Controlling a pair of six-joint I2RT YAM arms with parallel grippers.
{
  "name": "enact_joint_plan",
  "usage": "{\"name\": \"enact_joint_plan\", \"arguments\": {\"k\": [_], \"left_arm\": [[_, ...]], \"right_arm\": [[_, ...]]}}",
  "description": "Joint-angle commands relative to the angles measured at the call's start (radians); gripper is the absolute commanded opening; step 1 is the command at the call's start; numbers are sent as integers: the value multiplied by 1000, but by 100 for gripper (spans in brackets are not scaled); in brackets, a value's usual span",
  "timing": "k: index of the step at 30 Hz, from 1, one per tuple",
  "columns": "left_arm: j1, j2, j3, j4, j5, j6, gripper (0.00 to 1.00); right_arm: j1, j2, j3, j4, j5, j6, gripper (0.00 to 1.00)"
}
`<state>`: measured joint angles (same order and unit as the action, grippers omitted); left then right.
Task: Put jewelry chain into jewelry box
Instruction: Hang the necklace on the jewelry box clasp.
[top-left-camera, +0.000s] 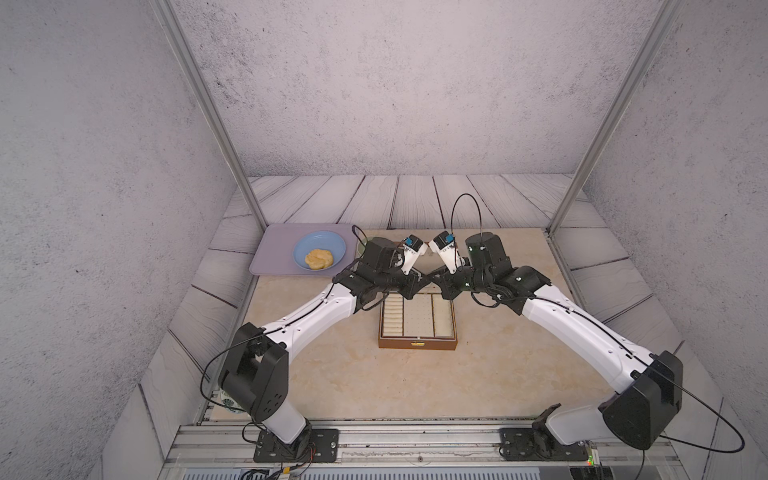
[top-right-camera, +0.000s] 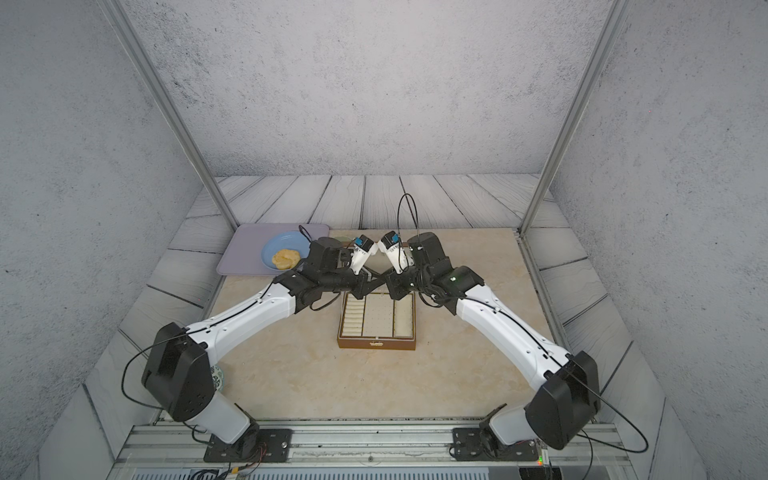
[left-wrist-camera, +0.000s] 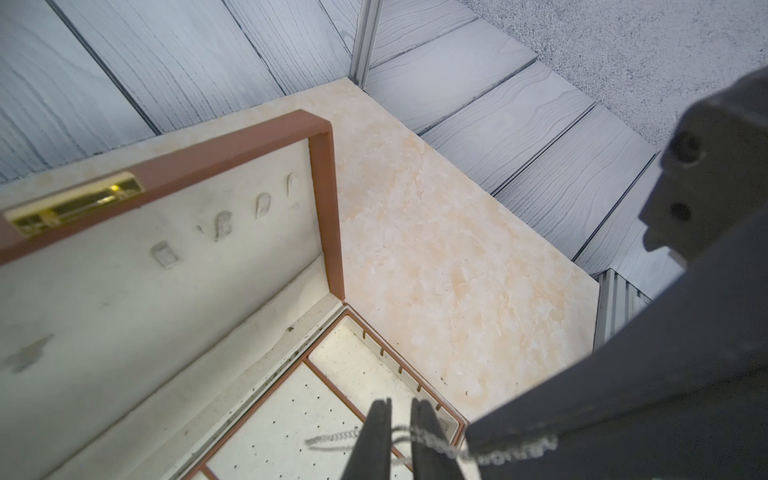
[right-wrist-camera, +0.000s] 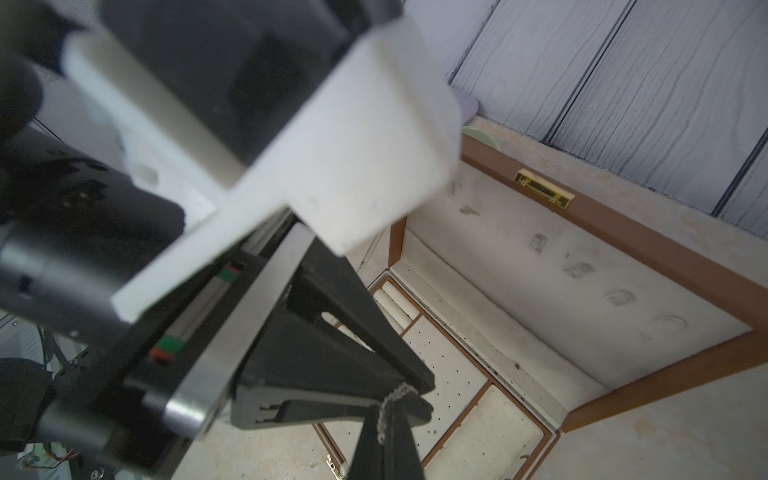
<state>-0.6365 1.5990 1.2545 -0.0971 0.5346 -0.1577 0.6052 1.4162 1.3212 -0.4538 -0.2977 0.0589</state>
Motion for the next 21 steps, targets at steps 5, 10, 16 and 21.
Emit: {"name": "enact_joint_plan", "arguments": {"k": [5, 10, 16, 21], "left_arm": [[-6, 0, 25, 7, -16, 9, 4], [-6, -12, 21, -19, -53, 25, 0], [-3, -23, 32, -84, -175, 58, 0], [13, -19, 44, -110, -282, 54, 0]], "right_arm": [[-4, -26, 1, 1, -8, 9, 0], [-4, -17, -11, 15, 1, -1, 0], [-5, 21, -23, 68, 10, -20, 0], [-11, 68, -19, 139, 4, -21, 0]]}}
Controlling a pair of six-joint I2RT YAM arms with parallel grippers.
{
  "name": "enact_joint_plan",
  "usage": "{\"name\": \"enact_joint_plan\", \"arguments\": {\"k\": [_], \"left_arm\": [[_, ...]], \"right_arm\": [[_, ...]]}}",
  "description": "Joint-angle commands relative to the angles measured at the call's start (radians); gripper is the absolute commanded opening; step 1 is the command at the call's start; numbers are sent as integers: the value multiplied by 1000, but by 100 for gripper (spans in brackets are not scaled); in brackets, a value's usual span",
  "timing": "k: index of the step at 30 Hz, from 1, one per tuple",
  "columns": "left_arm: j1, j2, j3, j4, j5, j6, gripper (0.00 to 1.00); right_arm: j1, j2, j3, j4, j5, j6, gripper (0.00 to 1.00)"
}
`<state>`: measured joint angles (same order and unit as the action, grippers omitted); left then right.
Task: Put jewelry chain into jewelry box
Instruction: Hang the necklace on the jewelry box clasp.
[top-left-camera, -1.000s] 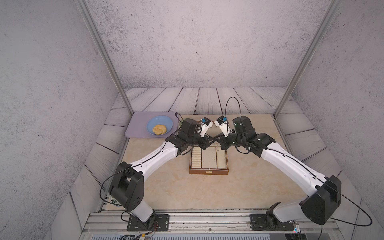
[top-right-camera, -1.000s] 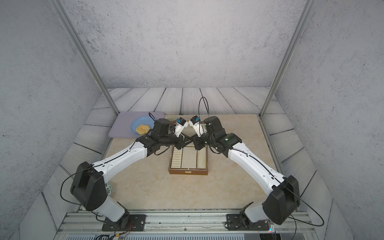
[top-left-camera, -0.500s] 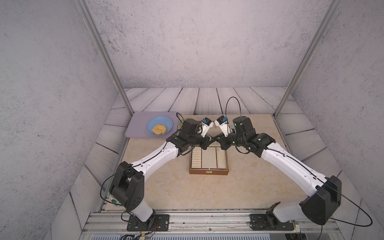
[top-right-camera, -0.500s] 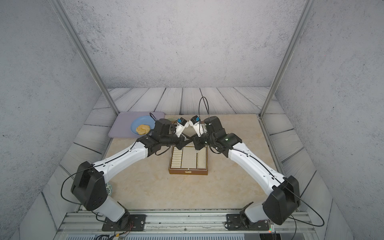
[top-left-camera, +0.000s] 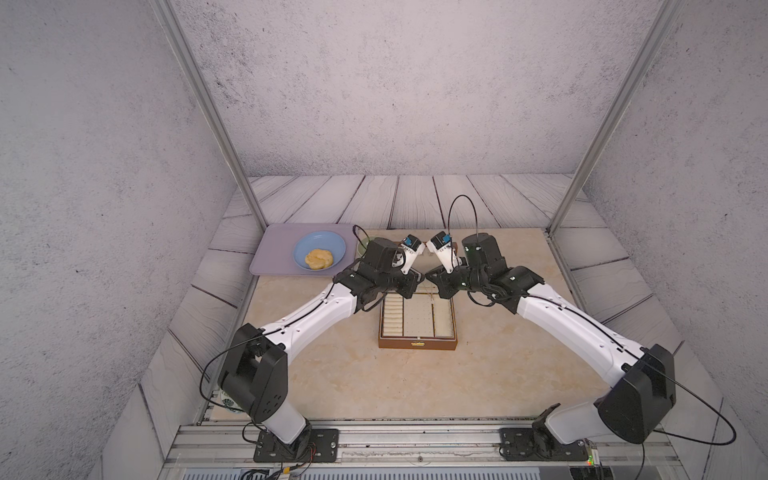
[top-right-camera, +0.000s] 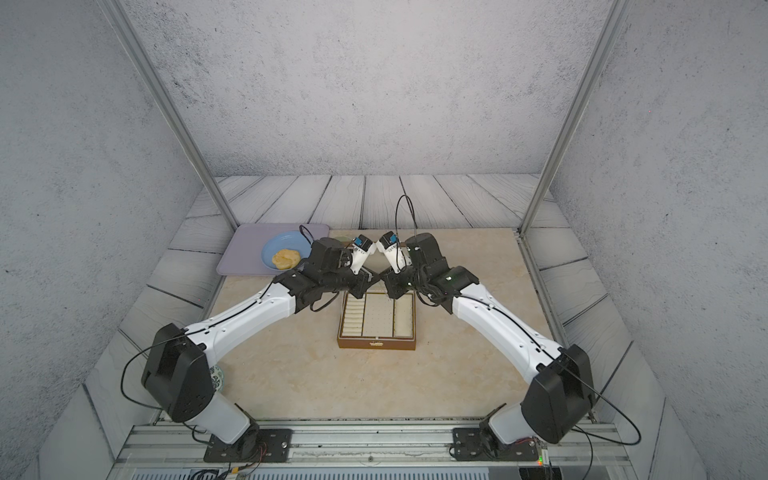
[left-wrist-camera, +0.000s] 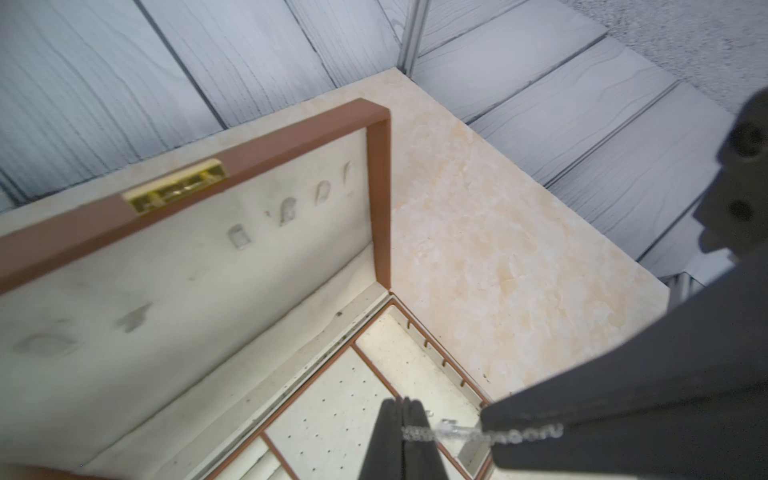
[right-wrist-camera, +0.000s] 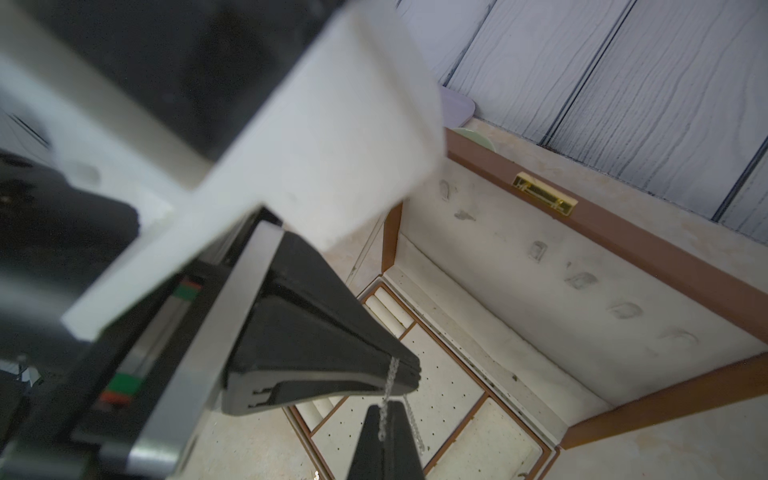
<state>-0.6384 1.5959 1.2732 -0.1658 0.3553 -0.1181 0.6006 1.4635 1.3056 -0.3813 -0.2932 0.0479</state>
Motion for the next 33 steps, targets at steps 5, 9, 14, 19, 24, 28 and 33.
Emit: {"name": "enact_joint_plan", "arguments": {"k": [5, 9, 14, 19, 24, 28, 33], "left_arm": [[39, 6, 49, -51, -127, 21, 0], [61, 42, 83, -57, -138, 21, 0], [79, 90, 131, -61, -136, 31, 0], [100, 145, 179, -80, -156, 39, 0], [125, 177, 207, -84, -157, 33, 0], [143, 190, 214, -83, -158, 23, 0], [157, 209, 221, -84, -144, 11, 0]], "right_arm": [[-16, 103, 42, 126, -15, -1, 0], [-21, 170, 94, 153, -18, -4, 0], [-34, 257, 181, 165, -40, 2, 0], [-52, 334, 247, 171, -36, 1, 0], [-58, 392, 301, 164, -50, -6, 0], [-58, 418, 313, 165, -50, -8, 0], [-58, 448, 326, 174, -49, -2, 0]]}}
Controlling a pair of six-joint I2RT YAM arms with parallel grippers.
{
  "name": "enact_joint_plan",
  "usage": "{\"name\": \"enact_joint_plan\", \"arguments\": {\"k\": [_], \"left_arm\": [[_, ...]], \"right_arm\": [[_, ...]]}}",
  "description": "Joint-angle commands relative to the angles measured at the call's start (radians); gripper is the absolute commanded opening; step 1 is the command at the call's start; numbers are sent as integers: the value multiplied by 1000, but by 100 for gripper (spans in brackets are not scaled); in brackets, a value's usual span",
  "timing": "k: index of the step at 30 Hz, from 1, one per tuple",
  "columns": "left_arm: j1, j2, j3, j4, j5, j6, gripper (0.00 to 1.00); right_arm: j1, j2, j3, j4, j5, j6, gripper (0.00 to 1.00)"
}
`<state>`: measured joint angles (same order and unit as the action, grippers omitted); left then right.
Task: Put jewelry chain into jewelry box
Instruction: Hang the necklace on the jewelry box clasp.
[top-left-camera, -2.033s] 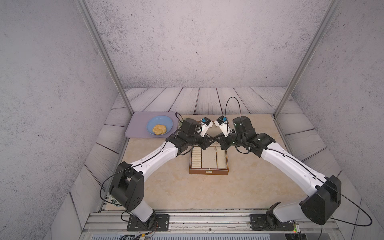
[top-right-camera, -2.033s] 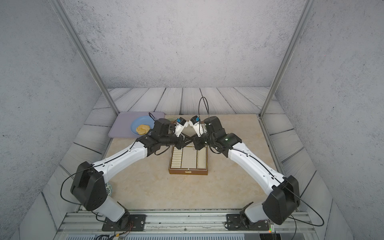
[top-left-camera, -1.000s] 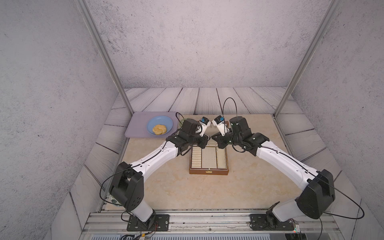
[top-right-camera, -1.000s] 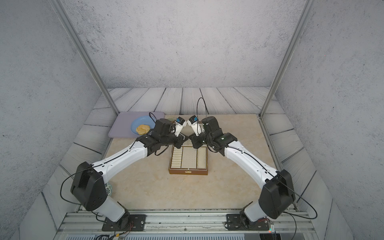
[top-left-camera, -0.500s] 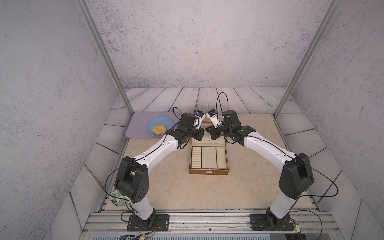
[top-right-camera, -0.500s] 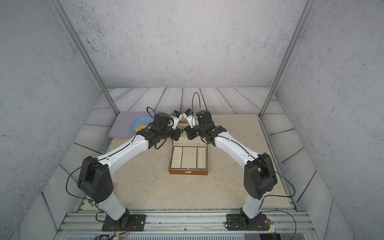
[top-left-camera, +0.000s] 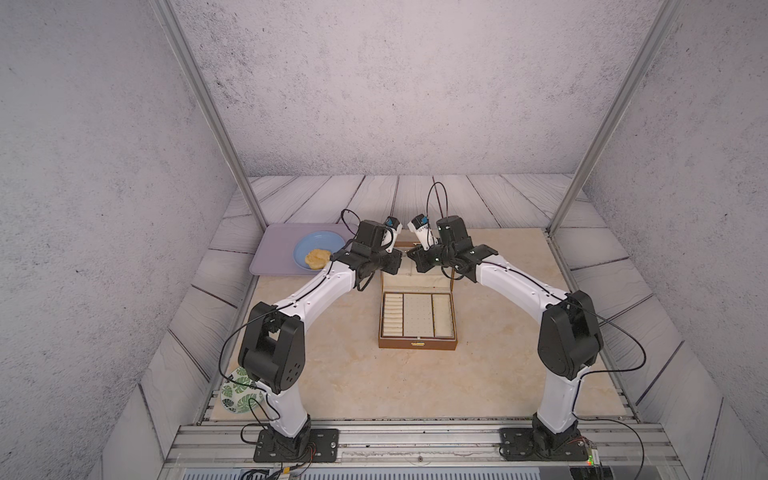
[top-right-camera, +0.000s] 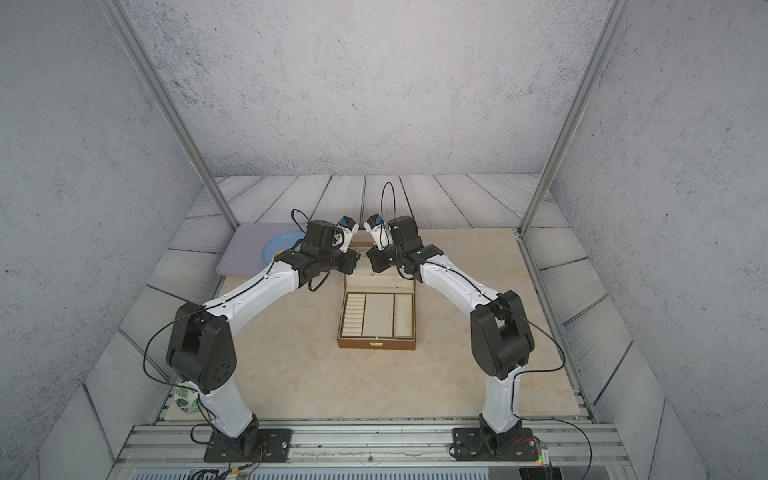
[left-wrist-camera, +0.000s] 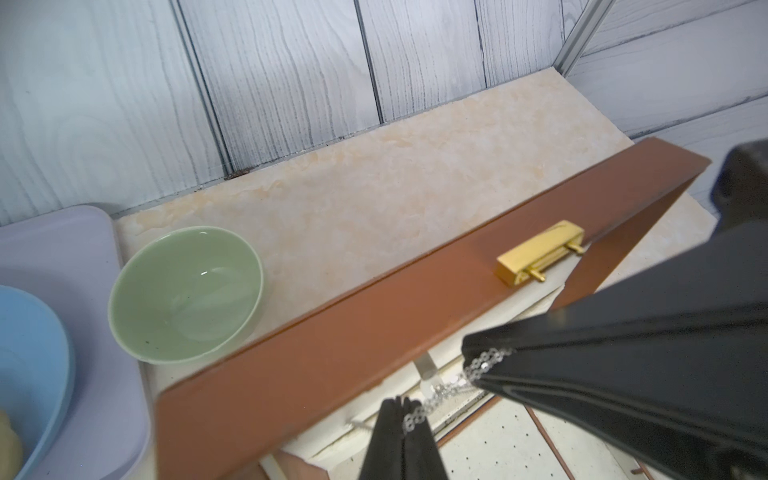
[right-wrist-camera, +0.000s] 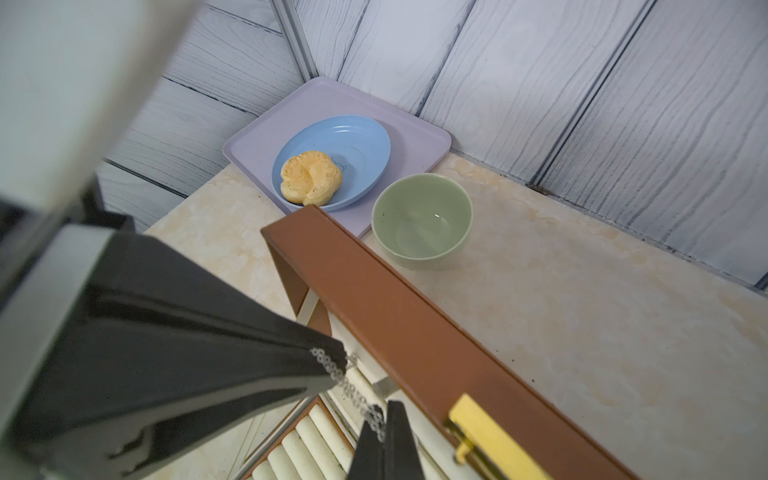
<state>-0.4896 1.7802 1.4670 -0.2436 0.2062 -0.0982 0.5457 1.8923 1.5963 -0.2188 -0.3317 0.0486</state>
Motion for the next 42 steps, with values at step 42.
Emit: {"name": "enact_joint_plan", "arguments": {"k": [42], "left_arm": [[9, 16, 84, -141, 114, -92, 0]], "right_arm": [[-4, 45, 19, 49, 43, 26, 0]]}}
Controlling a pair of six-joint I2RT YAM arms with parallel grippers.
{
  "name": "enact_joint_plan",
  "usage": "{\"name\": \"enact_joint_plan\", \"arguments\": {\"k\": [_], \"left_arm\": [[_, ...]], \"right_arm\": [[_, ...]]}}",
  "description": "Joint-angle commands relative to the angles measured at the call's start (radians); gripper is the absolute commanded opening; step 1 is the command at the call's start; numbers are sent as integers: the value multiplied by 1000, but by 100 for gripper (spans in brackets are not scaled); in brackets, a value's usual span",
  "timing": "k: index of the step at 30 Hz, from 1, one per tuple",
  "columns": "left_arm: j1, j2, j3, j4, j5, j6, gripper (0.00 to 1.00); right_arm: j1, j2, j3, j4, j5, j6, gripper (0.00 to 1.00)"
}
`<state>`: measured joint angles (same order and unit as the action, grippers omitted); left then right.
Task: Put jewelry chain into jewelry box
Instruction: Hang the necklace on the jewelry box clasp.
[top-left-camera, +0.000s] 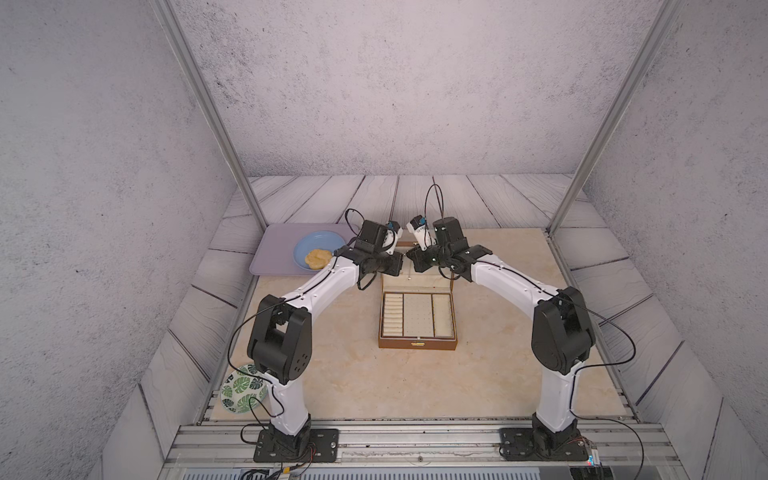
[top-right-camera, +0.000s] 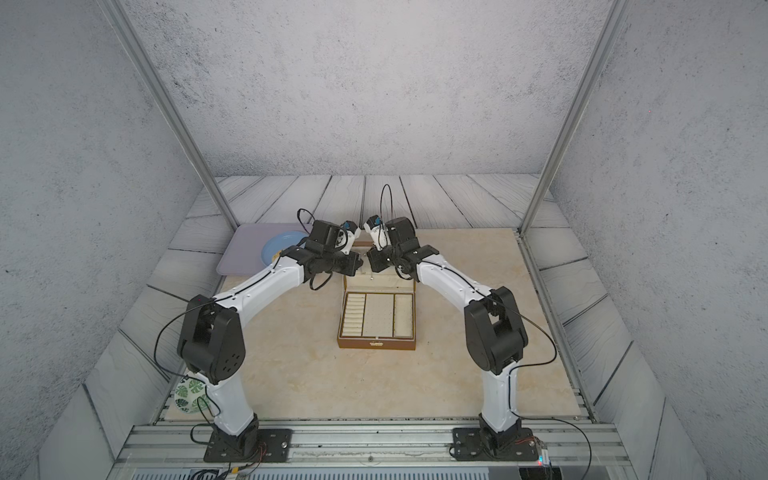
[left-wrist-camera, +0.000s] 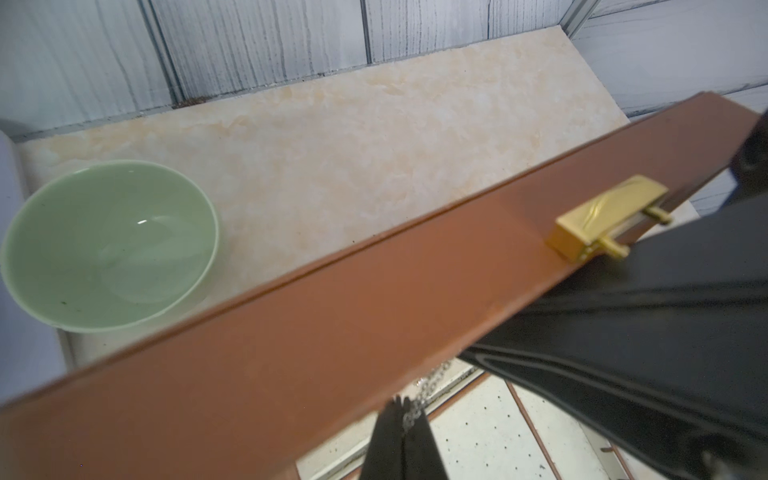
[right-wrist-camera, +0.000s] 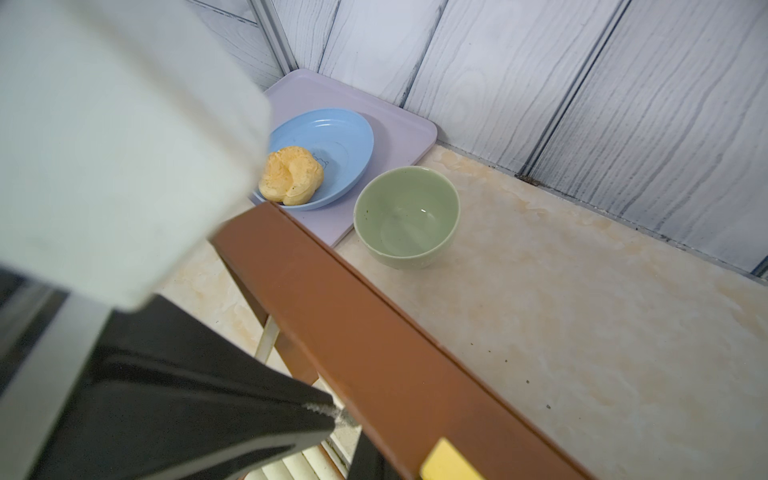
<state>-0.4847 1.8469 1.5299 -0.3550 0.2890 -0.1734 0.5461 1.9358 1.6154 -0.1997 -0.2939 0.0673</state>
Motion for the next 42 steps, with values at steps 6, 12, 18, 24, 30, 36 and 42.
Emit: {"name": "enact_joint_plan", "arguments": {"k": [6, 12, 18, 24, 30, 36, 42], "left_arm": [[6, -57, 20, -49, 44, -20, 0], [6, -71, 27, -34, 80, -30, 0], [8, -26, 24, -53, 48, -17, 0], [24, 8, 46, -52, 24, -33, 0], [42, 31, 79, -46, 25, -59, 0], [47, 82, 129, -79, 45, -64, 0], [47, 102, 130, -88, 56, -65, 0]], "right_arm": [[-4, 4, 2, 29, 4, 8, 0], [-4, 7, 3, 30, 4, 7, 0], [-4, 11, 7, 29, 4, 6, 0], [-3, 18, 9, 30, 12, 10, 0], [-4, 28, 15, 29, 18, 15, 0], [-4, 35, 11, 31, 23, 17, 0], [-2, 32, -4, 34, 27, 14, 0]]}}
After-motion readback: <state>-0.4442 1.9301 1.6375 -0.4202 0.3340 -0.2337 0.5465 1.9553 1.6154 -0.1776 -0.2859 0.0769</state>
